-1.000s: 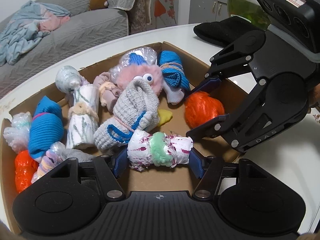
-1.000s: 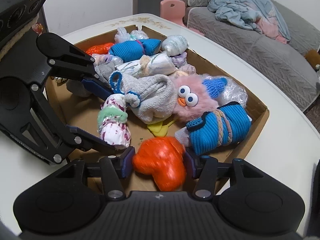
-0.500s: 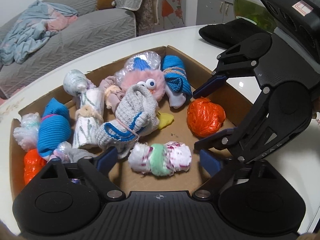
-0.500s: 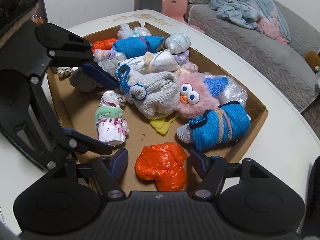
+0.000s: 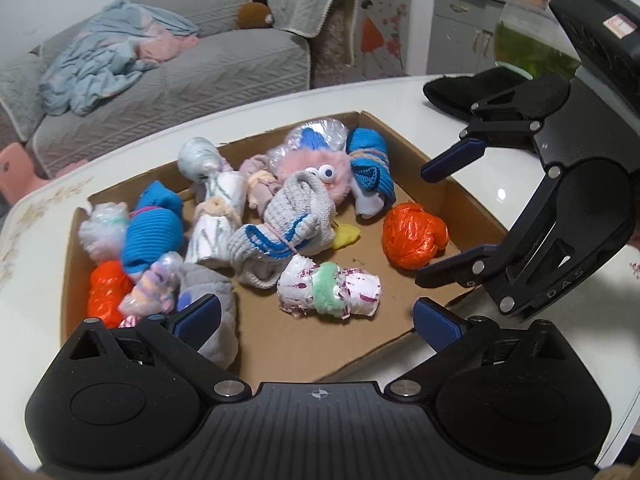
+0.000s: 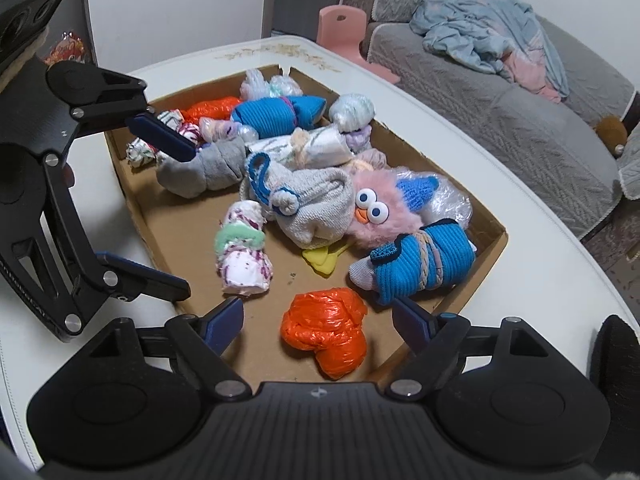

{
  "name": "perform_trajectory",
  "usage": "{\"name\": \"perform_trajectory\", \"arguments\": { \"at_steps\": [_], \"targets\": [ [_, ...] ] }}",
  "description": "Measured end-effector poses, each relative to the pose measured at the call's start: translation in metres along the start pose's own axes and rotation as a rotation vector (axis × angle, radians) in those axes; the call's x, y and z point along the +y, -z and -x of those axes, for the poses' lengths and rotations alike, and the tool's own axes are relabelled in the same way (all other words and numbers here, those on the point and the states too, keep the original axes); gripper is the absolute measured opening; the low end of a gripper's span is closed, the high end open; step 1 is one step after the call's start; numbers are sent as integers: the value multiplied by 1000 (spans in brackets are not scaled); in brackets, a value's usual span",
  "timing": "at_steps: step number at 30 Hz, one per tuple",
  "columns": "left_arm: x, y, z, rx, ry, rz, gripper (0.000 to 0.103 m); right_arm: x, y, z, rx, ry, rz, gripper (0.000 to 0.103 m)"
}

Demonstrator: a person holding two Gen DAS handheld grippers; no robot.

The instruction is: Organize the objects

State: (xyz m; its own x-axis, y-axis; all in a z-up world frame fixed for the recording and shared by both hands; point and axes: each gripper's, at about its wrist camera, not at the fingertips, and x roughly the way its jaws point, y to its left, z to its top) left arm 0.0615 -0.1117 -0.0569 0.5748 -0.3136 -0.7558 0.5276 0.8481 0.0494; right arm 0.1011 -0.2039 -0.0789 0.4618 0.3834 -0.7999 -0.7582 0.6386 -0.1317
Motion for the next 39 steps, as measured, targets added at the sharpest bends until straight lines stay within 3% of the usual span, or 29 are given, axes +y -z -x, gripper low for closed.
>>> {"name": "perform_trajectory", "arguments": {
  "at_steps": [5,11,17,23,29,39],
  "targets": [
    [0,5,14,-20,-37,46,102,9,-1,5,-8,13,-13,85],
    [14,15,29,-57,-55,176,102,19,-2,18,-45,58,-63,91],
    [29,22,47,-110,-90,280,103,26,-3,26,-87,117,-196,97],
    [41,24,61,-155,-138,336,103,31,-1,28,-134,148,-361,102],
    [49,27,67,-173,-215,335,103,41,-4,27,-159,141,-409,102],
    [60,27,73,-187,-212,367,103,50,-9,21,-160,143,-456,102]
  ]
}}
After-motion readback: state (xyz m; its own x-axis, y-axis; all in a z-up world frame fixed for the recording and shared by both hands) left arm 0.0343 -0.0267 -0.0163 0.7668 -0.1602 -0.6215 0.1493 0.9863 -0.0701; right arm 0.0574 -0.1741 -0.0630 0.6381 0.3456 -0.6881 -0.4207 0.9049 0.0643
